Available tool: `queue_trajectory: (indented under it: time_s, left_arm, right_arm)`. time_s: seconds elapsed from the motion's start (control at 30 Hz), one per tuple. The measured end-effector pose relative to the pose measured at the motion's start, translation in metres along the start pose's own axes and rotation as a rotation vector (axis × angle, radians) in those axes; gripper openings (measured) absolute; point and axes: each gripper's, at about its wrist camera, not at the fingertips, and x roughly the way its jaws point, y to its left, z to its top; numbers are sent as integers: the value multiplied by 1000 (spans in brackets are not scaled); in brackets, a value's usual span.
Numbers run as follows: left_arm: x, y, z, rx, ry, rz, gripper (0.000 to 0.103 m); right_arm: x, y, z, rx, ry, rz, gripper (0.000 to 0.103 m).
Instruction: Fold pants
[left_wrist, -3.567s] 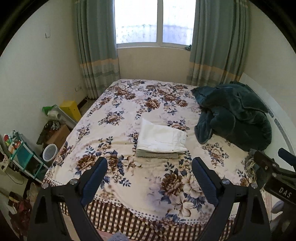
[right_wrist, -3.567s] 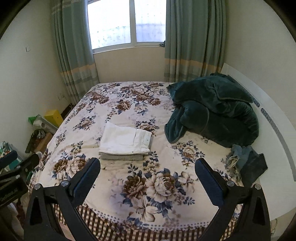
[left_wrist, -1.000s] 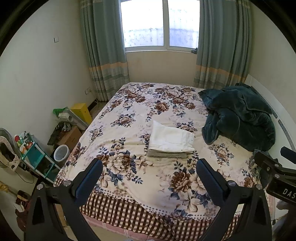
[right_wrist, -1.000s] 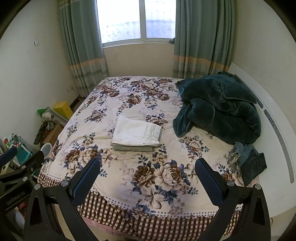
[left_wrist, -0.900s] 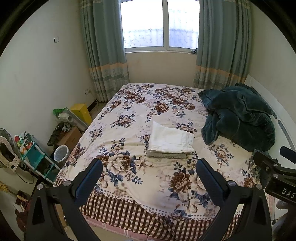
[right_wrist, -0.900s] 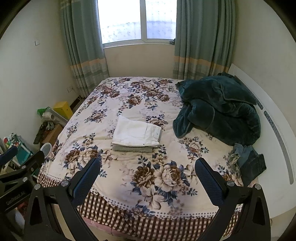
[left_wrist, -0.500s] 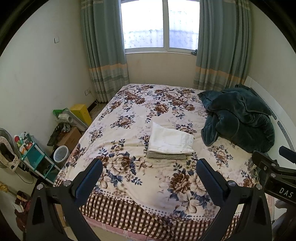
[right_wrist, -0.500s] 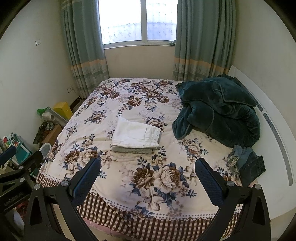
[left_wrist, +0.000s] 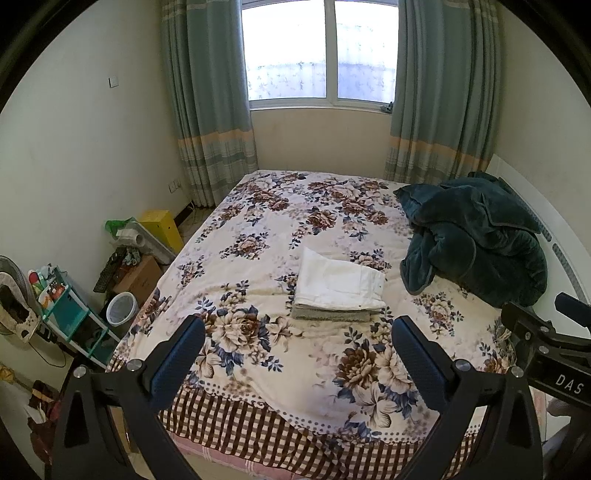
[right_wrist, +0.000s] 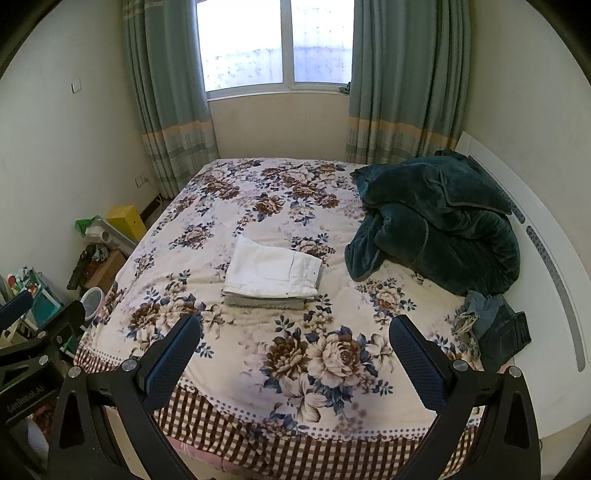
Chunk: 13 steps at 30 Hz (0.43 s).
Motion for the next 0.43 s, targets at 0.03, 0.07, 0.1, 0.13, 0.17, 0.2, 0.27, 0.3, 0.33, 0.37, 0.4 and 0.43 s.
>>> queue_trajectory:
  time_s: [0.03,0.07,0.1,0.13,0.17,0.2,0.27,0.3,0.33,0.37,0.4,0.43]
  left_arm:
    - [0,2,-3,0,0,0,103]
    - [0,2,-3,0,0,1,103]
    - [0,0,-1,1,0,2,103]
    - [-2,1,-2,-1,0,2,103]
    - [-2,1,-2,-1,-1,3,103]
    - [-2,0,1,-1,-2,3,103]
    - [-3,1,-3,-3,-1,1,103]
    - [-3,0,-1,-3,-4,1,103]
    - [-4,0,2,-3,-6,4,103]
    - [-5,0,3,-4,-8,7,103]
    - [-5,-2,6,-4,-8,6,103]
    - [-5,-3,8,-5,-5,4,103]
  right_arm:
    - [0,0,-2,-1,0,0,103]
    - [0,0,0,0,-1,-1,103]
    - [0,0,0,-1,-2,-1,103]
    - [0,0,-2,-2,-2,1,103]
    - [0,0,-1,0,-2,2,103]
    - [0,0,-2,-2,-2,0,103]
    - [0,-1,0,0,-3,2,103]
    - [0,-1,0,-1,-3,1,103]
    - [-1,-1,-1,-2,-3,1,103]
    - [0,-1,0,-2,-2,1,103]
    - [0,-1,1,-2,0,3,103]
    - [-1,-1,1,-1,-1,3,103]
